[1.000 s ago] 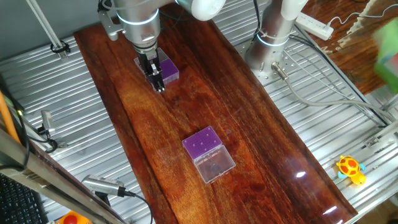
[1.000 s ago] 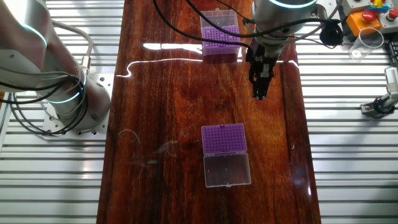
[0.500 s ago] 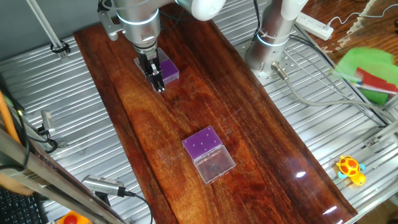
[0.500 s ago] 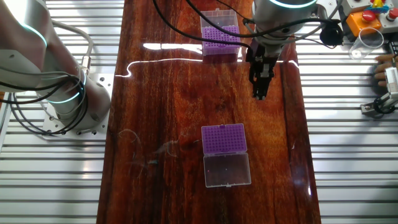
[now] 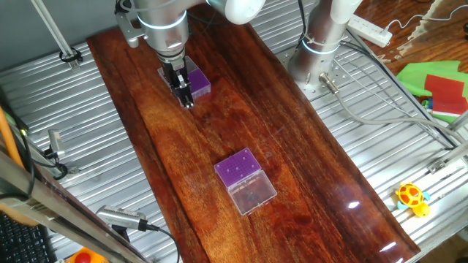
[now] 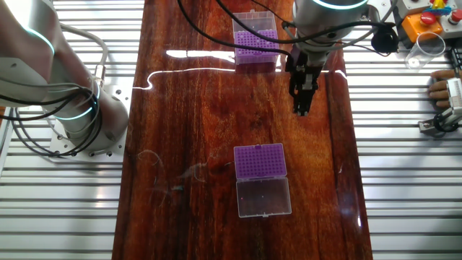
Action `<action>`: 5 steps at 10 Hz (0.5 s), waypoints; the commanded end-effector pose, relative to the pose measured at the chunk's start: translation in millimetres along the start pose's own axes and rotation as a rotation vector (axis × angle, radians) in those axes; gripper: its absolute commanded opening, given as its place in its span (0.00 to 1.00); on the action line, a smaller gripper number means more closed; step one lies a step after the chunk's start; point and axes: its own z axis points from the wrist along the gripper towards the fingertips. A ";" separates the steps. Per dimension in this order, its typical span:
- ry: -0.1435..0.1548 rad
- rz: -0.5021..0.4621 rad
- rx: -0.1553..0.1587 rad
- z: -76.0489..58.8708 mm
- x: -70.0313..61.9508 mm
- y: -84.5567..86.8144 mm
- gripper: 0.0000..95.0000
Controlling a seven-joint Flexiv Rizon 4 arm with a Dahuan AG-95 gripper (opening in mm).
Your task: Transfer all small pipette tips from one holder to another
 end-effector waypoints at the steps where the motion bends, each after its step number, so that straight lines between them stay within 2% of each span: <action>1: -0.017 -0.038 -0.023 0.4 -0.3 0.9 0.00; 5: -0.016 -0.038 -0.018 1.1 -0.9 2.3 0.00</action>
